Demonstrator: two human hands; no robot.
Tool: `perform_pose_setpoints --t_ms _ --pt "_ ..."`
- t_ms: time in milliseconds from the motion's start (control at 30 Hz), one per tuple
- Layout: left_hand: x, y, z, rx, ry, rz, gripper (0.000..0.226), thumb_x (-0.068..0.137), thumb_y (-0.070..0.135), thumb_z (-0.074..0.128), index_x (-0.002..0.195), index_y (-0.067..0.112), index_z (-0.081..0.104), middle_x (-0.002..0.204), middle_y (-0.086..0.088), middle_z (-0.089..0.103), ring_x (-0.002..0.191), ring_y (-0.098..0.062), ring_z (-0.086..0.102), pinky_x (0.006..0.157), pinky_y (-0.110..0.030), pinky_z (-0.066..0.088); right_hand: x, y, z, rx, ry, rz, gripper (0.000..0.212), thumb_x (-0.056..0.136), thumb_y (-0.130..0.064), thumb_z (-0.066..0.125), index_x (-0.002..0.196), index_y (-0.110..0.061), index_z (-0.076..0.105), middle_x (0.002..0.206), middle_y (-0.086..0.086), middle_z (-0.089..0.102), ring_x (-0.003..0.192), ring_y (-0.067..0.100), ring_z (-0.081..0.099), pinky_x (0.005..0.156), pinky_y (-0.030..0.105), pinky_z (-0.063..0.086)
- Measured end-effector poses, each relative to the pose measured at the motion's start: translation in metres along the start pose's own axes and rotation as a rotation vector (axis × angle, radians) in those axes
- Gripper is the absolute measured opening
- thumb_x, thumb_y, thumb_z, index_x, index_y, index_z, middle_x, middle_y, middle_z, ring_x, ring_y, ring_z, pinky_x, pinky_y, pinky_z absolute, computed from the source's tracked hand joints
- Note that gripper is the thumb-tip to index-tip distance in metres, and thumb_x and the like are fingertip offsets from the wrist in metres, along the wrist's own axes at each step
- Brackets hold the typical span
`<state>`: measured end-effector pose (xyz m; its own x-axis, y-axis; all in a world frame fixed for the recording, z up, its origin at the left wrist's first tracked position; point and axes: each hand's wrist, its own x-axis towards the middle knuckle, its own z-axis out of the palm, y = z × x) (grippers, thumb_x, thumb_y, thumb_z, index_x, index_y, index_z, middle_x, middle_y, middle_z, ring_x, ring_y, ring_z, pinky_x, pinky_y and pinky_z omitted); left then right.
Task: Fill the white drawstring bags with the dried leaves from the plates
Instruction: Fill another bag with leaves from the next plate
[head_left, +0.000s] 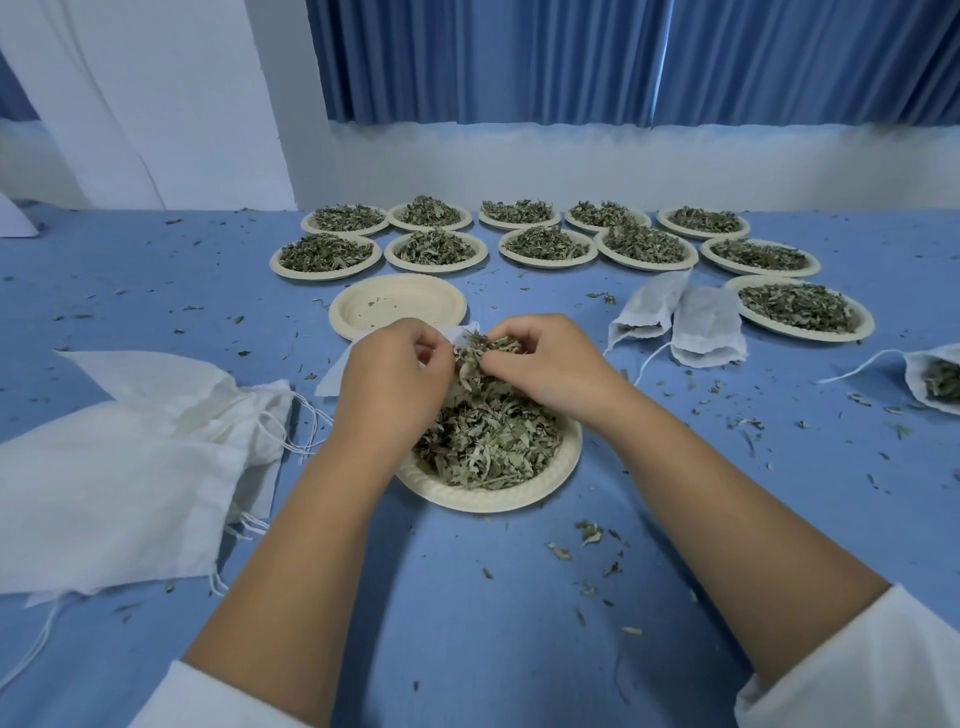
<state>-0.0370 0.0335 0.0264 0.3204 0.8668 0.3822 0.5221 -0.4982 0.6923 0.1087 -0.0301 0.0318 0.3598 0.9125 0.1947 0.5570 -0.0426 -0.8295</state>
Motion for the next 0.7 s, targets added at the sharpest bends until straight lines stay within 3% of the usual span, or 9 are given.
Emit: perform_pose_setpoints --t_ms 67,167,300,467,567,633,700 --pt "-0.001 0.002 0.0 -0.033 0.003 0.013 0.011 0.092 0.022 0.058 0.084 0.023 0.065 0.073 0.017 0.059 0.069 0.002 0.056 0.056 -0.014 0.037 0.0 0.001 0.003 -0.081 0.018 -0.012 0.002 0.079 -0.025 0.072 0.082 -0.025 0.072 0.069 -0.011 0.065 0.069 0.005 0.058 0.066 0.025 0.047" --pt "-0.003 0.005 0.001 -0.065 -0.026 0.038 0.01 0.091 0.024 0.059 0.085 0.022 0.066 0.075 0.015 0.061 0.068 0.0 0.057 0.057 -0.018 0.04 -0.001 0.001 0.005 -0.176 0.027 -0.017 0.002 0.078 -0.026 0.071 0.077 -0.026 0.07 0.07 -0.008 0.064 0.07 0.008 0.057 0.063 0.024 0.044" --pt "-0.004 0.007 0.002 -0.081 -0.073 0.062 0.008 0.09 0.025 0.061 0.084 0.023 0.067 0.072 0.015 0.061 0.059 0.009 0.054 0.053 -0.007 0.037 -0.001 0.003 0.005 -0.229 0.03 0.011 0.007 0.078 -0.028 0.071 0.085 -0.026 0.074 0.077 -0.009 0.066 0.076 0.008 0.058 0.063 0.023 0.042" --pt "-0.005 0.006 0.003 -0.072 -0.133 0.067 0.009 0.09 0.024 0.062 0.082 0.026 0.064 0.07 0.014 0.061 0.055 0.011 0.053 0.05 -0.008 0.036 -0.001 0.0 0.003 -0.237 -0.037 0.026 0.013 0.079 -0.026 0.07 0.091 -0.025 0.076 0.071 -0.008 0.066 0.065 0.003 0.056 0.058 0.02 0.042" --pt "-0.004 0.006 0.003 -0.07 -0.101 0.059 0.01 0.09 0.024 0.061 0.081 0.026 0.063 0.071 0.014 0.06 0.056 0.01 0.053 0.051 -0.006 0.037 -0.002 -0.004 -0.002 -0.023 -0.167 0.129 0.013 0.083 -0.022 0.067 0.091 -0.021 0.077 0.075 -0.001 0.072 0.065 0.005 0.064 0.061 0.016 0.05" --pt "-0.002 0.005 0.002 -0.061 -0.062 0.025 0.011 0.091 0.024 0.06 0.081 0.027 0.063 0.071 0.015 0.059 0.058 0.006 0.054 0.049 -0.008 0.036 0.0 -0.006 -0.004 0.254 -0.197 0.232 0.018 0.088 -0.015 0.064 0.1 -0.005 0.073 0.087 0.009 0.072 0.074 0.009 0.069 0.074 0.019 0.057" --pt "-0.001 0.004 0.0 -0.097 -0.024 -0.02 0.015 0.091 0.023 0.059 0.078 0.028 0.062 0.07 0.014 0.059 0.059 0.006 0.055 0.049 -0.008 0.036 0.001 -0.009 -0.007 0.534 -0.164 0.322 0.018 0.091 -0.005 0.061 0.103 0.007 0.064 0.093 0.015 0.065 0.074 0.014 0.073 0.075 0.023 0.059"
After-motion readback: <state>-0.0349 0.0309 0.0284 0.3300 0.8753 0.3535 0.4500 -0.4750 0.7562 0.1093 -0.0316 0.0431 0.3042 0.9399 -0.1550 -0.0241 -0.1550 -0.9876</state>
